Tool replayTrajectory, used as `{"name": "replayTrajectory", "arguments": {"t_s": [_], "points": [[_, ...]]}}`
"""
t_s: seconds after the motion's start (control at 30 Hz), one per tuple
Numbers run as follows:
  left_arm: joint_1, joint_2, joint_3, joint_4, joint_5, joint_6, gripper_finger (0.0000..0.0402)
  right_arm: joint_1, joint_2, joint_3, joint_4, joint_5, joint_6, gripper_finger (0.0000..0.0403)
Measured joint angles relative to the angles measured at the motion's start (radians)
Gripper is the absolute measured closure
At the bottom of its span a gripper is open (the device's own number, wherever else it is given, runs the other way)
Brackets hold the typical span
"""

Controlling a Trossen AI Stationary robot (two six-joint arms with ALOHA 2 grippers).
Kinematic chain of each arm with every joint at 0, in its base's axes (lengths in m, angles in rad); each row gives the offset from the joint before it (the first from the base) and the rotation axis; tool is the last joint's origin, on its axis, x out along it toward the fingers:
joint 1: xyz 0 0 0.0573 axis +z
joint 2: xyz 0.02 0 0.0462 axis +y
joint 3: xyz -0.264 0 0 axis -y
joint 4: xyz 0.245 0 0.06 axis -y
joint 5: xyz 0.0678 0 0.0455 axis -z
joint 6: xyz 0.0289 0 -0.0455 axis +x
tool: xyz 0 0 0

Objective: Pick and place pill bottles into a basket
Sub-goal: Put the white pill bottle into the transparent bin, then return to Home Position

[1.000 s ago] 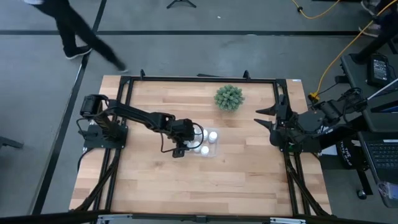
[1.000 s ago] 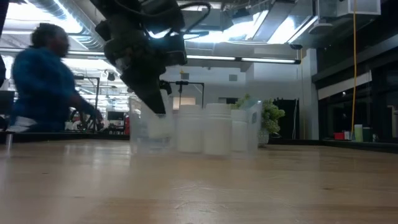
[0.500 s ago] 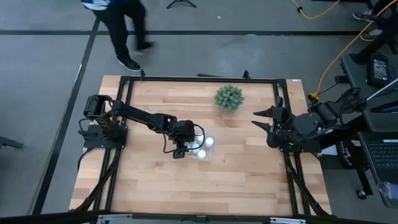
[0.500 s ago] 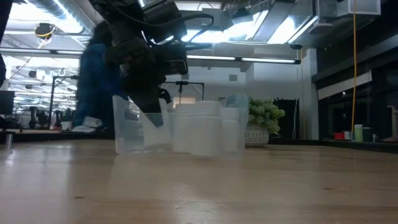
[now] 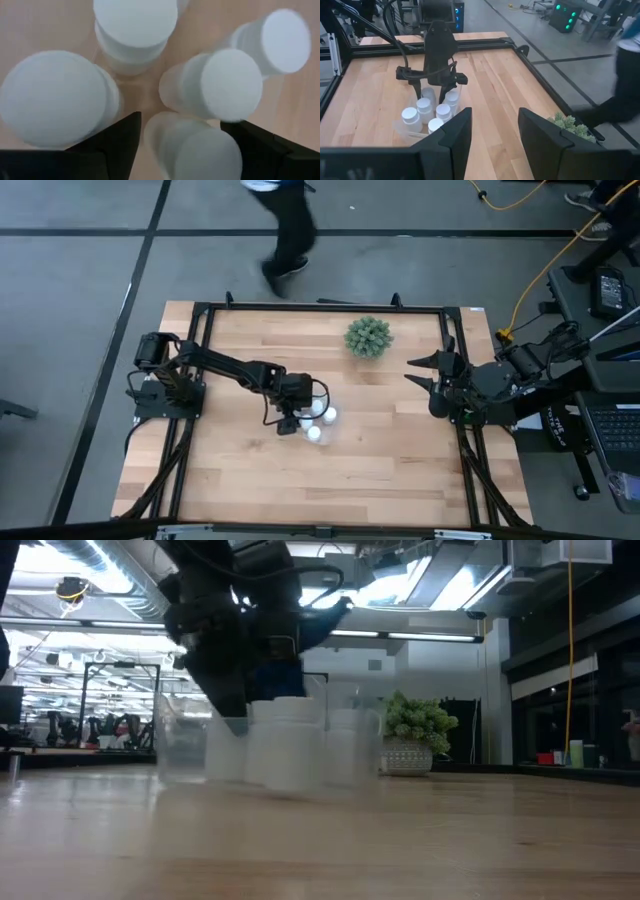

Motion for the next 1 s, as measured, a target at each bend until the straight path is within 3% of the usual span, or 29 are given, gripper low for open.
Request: {"name": "replayTrajectory", "arguments": {"t_s": [0.7, 1.0], "points": [[-0.035, -0.005, 0.263, -0.256, -0.016, 0.017, 0.0137, 0.0, 0.0, 0.0, -0.008, -0.022, -0.023, 0.024], [-0.014, -0.164, 0.507, -0.281, -0.084, 0.103, 0.0143, 0.0, -0.001, 0.0, -0.013, -0.019, -0.042, 0.024]]}}
